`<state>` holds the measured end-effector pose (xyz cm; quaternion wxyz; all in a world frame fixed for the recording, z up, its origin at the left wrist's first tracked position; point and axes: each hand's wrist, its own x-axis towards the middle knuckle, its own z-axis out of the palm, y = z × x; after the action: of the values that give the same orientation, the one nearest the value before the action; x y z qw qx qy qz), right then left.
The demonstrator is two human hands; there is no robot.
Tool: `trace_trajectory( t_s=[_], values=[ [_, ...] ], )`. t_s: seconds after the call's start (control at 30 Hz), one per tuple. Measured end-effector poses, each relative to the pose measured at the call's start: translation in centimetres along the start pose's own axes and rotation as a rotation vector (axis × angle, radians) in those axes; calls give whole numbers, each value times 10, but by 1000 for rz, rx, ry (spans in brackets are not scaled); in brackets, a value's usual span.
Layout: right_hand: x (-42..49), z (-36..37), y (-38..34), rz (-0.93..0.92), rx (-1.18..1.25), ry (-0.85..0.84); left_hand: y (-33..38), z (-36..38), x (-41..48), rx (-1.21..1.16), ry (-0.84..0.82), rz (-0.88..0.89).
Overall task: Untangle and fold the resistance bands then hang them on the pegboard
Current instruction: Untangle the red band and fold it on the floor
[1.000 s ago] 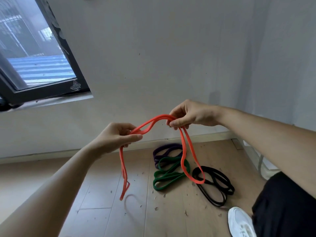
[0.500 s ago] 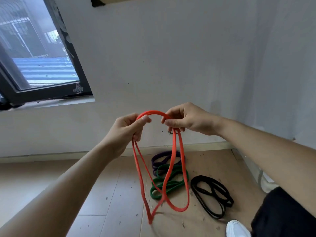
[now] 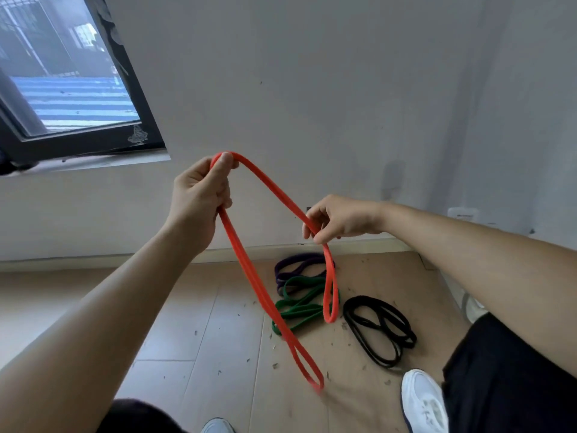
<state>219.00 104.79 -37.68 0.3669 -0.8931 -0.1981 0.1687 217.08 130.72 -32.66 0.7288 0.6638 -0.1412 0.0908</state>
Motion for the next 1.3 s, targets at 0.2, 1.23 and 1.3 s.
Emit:
trace_trajectory(
  t_s=[0.2,1.23,1.3],
  values=[
    [11,18,32,100,-41,-117,-3,-14,5,-36,108,-21],
    [7,19,37,133,17,-149,-38,-67,10,146,310,-162],
    [8,26,42,134,-26,-143,-36,-64,11,137,321,-135]
  ],
)
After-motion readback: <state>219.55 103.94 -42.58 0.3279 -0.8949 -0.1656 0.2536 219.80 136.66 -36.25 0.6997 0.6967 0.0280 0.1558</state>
